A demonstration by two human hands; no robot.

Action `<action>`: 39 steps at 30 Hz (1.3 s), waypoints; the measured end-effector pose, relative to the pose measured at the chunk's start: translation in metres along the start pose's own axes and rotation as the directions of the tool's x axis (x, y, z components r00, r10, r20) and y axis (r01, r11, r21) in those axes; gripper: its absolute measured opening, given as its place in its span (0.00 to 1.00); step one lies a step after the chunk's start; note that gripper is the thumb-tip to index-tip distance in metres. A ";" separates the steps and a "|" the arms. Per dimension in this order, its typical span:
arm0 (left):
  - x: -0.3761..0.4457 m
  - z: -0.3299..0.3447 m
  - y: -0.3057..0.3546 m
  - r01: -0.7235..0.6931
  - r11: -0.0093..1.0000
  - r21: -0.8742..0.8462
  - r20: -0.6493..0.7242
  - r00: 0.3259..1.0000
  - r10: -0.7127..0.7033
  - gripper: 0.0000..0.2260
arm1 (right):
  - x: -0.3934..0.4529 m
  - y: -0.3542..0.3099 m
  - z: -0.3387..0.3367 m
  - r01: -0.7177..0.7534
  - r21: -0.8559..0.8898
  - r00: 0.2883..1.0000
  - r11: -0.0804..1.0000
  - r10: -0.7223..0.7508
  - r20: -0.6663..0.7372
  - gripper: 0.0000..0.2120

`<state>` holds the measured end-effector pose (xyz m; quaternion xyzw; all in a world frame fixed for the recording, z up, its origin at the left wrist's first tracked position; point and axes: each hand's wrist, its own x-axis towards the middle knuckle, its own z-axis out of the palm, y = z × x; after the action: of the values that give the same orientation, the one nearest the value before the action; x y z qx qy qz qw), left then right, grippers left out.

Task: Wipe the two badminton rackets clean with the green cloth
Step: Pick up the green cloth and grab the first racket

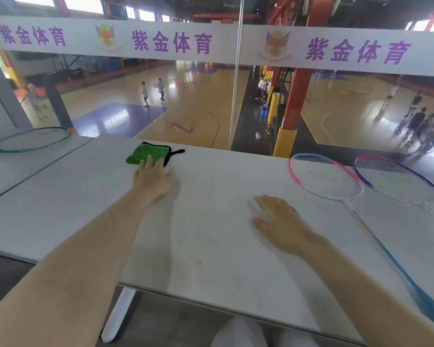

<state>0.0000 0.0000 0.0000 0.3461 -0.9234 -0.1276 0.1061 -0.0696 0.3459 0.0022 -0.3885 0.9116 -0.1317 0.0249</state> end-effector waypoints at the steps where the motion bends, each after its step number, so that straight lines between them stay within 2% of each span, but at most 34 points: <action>1: 0.004 -0.001 -0.001 0.017 1.000 0.021 -0.003 1.000 -0.017 0.28 | 0.007 -0.004 0.002 0.027 0.004 1.000 1.000 -0.027 -0.015 0.27; 4: 0.014 -0.003 -0.002 0.023 0.993 0.116 0.014 1.000 -0.025 0.28 | 0.028 -0.020 0.005 0.064 0.005 0.998 0.998 -0.064 -0.011 0.27; 7: 0.019 0.002 0.003 -0.018 0.993 0.120 0.051 0.999 0.012 0.24 | 0.047 -0.029 0.009 0.078 0.012 0.997 0.997 -0.078 -0.008 0.27; 10: 0.027 0.003 0.000 -0.027 0.996 0.080 -0.018 0.999 0.028 0.22 | 0.062 -0.037 0.011 0.086 0.016 0.996 0.996 -0.086 0.007 0.27; 12: 0.031 0.005 -0.004 -0.011 0.993 0.114 -0.072 0.997 0.019 0.25 | 0.075 -0.042 0.014 0.098 0.022 0.995 0.995 -0.099 0.010 0.26; 14: 0.036 0.007 -0.011 0.026 0.990 0.136 -0.040 0.999 -0.021 0.28 | 0.089 -0.050 0.017 0.121 0.031 0.992 0.992 -0.122 0.011 0.26; 17: 0.043 0.010 -0.020 0.036 0.987 0.158 0.008 0.999 -0.038 0.27 | 0.115 -0.065 0.027 0.152 0.050 0.988 0.987 -0.154 0.033 0.26; 19: 0.043 0.010 -0.023 0.009 0.989 0.151 -0.004 1.000 -0.008 0.25 | 0.133 -0.078 0.036 0.179 0.075 0.982 0.981 -0.183 0.047 0.26; 25: 0.038 0.008 -0.041 -0.154 0.975 0.162 -0.158 0.971 0.180 0.17 | 0.183 -0.119 0.058 0.227 0.114 0.972 0.967 -0.232 0.041 0.26; 30: 0.037 0.005 -0.048 -0.274 0.959 0.073 -0.177 0.943 0.283 0.10 | 0.212 -0.147 0.071 0.285 0.128 0.955 0.950 -0.292 0.042 0.28; 33: 0.033 0.004 -0.049 -0.324 0.946 0.025 -0.192 0.927 0.323 0.07 | 0.220 -0.156 0.076 0.348 0.106 0.936 0.931 -0.351 0.010 0.22; 36: 0.028 0.003 -0.050 -0.341 0.940 0.001 -0.192 0.923 0.334 0.05 | 0.217 -0.159 0.073 0.384 0.120 0.921 0.916 -0.369 -0.128 0.11; 39: 0.019 0.002 -0.049 -0.327 0.945 -0.021 -0.178 0.931 0.319 0.06 | 0.208 -0.159 0.065 0.378 0.089 0.919 0.922 -0.361 -0.162 0.07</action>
<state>0.0150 -0.0478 -0.0149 0.1964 -0.9516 -0.1011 0.2139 -0.0934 0.0775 -0.0074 -0.5411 0.8119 -0.2153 -0.0425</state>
